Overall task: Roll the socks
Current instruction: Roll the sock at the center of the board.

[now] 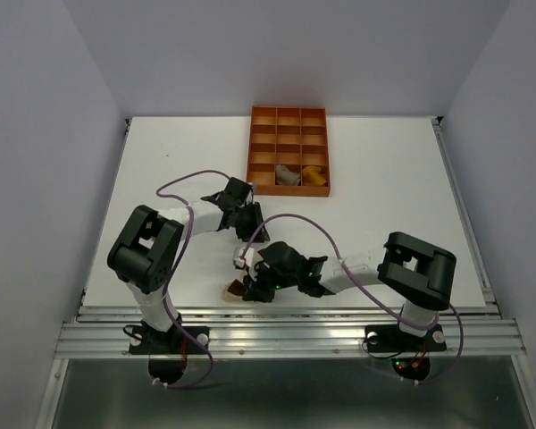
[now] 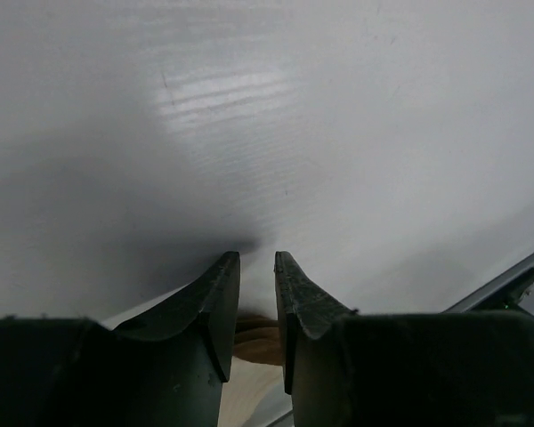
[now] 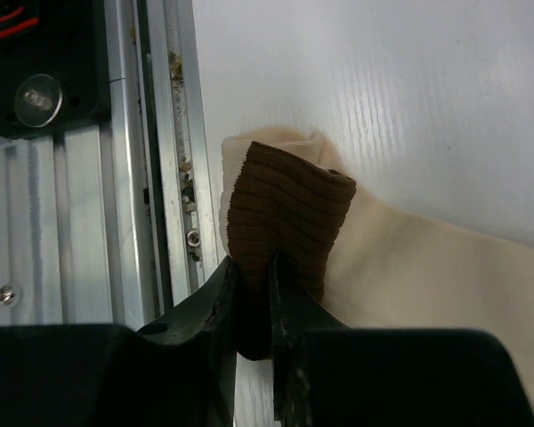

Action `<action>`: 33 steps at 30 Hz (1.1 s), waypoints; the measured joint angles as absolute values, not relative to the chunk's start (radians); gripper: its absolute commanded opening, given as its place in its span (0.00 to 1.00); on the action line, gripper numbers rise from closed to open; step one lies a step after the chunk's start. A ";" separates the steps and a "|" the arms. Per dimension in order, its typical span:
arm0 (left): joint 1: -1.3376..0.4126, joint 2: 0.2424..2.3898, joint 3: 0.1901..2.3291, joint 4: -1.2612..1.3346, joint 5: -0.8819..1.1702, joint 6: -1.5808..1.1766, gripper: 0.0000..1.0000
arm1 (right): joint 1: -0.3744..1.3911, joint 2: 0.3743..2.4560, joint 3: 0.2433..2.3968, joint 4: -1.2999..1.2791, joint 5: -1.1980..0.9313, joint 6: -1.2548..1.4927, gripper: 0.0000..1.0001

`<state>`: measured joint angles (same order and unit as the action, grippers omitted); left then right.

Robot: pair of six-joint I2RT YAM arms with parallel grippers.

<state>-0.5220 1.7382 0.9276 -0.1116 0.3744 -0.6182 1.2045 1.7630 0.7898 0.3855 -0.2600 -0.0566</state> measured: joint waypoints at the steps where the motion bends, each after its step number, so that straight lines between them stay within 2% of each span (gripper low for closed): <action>1: -0.522 1.740 0.933 -0.106 0.355 -0.623 0.34 | 1.180 1.760 0.781 0.387 -0.293 -0.022 0.01; 9: -0.516 1.768 0.968 -0.081 0.286 -0.655 0.34 | 1.072 1.747 0.736 0.414 -0.448 0.212 0.01; 17: -0.521 1.762 0.966 -0.056 0.316 -0.602 0.36 | 1.059 1.736 0.707 0.436 -0.501 0.248 0.01; 28: -0.576 1.713 0.904 0.070 0.659 -0.490 0.35 | 1.059 1.736 0.707 0.431 -0.513 0.213 0.01; 33: -0.628 1.748 0.913 0.042 0.683 -0.430 0.34 | 1.059 1.736 0.707 0.430 -0.513 0.197 0.01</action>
